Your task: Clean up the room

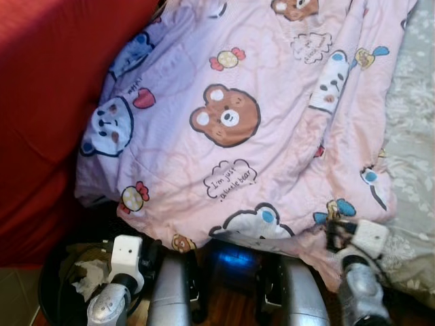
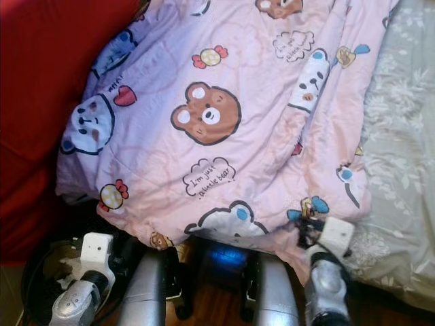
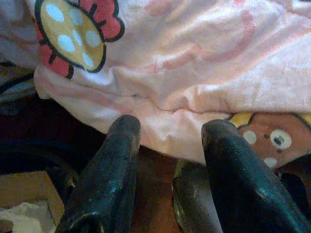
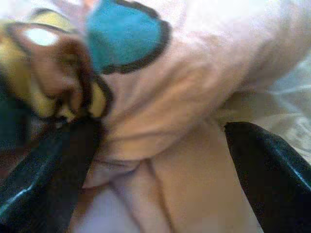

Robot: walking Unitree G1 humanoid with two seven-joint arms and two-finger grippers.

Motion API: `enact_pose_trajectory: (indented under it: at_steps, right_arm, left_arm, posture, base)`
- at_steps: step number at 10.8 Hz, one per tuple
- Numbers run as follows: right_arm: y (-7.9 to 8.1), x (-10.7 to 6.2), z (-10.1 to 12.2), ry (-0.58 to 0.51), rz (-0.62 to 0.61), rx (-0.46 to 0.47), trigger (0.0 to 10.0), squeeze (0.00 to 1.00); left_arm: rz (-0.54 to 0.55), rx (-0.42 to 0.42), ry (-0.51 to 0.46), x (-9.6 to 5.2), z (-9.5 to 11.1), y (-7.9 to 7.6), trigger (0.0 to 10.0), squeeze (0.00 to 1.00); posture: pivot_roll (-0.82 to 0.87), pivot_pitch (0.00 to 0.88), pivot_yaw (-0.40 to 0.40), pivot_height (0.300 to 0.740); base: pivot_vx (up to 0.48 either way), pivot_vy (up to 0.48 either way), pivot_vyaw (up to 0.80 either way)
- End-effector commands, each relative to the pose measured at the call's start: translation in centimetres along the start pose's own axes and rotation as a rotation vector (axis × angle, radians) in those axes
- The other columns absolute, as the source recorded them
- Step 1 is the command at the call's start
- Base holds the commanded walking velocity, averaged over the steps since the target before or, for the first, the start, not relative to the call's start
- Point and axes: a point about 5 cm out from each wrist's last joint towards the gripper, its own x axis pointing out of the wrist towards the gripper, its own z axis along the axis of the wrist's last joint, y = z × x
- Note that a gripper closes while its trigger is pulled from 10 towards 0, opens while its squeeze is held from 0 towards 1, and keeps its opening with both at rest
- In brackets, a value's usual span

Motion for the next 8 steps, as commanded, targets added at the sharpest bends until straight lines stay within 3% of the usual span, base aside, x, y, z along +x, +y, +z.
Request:
enact_pose_trajectory:
  at_steps: [1,3,5,7,8]
  right_arm:
    - [-0.6,-0.9,-1.4,0.033,-0.011,0.010,10.0,0.00]
    - [-1.3,-3.6,-1.6,-0.137,-0.022,0.041,10.0,0.00]
    - [-1.7,-6.2,-1.9,-0.196,-0.023,0.029,10.0,0.00]
    - [-2.2,-7.4,-3.3,-0.133,-0.040,-0.002,10.0,0.00]
    - [-3.0,-6.9,-4.9,0.014,-0.097,-0.032,10.0,0.00]
  left_arm:
    - [0.001,0.011,0.073,-1.0,-1.5,0.1,10.0,0.00]
    - [0.002,0.011,0.102,-0.4,-1.7,0.0,10.0,0.00]
    - [-0.003,0.014,0.113,0.1,-1.6,-0.1,10.0,0.00]
    - [-0.004,0.018,0.116,0.4,-1.5,0.0,10.0,0.00]
    - [-0.003,0.020,0.115,0.4,-1.6,0.0,10.0,0.00]
  posture:
    - [0.18,0.432,0.071,0.635]
    - [0.16,0.384,0.065,0.635]
    - [0.15,0.360,0.067,0.635]
    - [0.15,0.362,0.070,0.635]
    - [0.15,0.364,0.072,0.635]
  base:
    - [0.000,0.000,0.00]
    - [0.000,0.000,0.00]
    - [0.000,0.000,0.00]
    - [0.000,0.000,0.00]
    - [0.000,0.000,0.00]
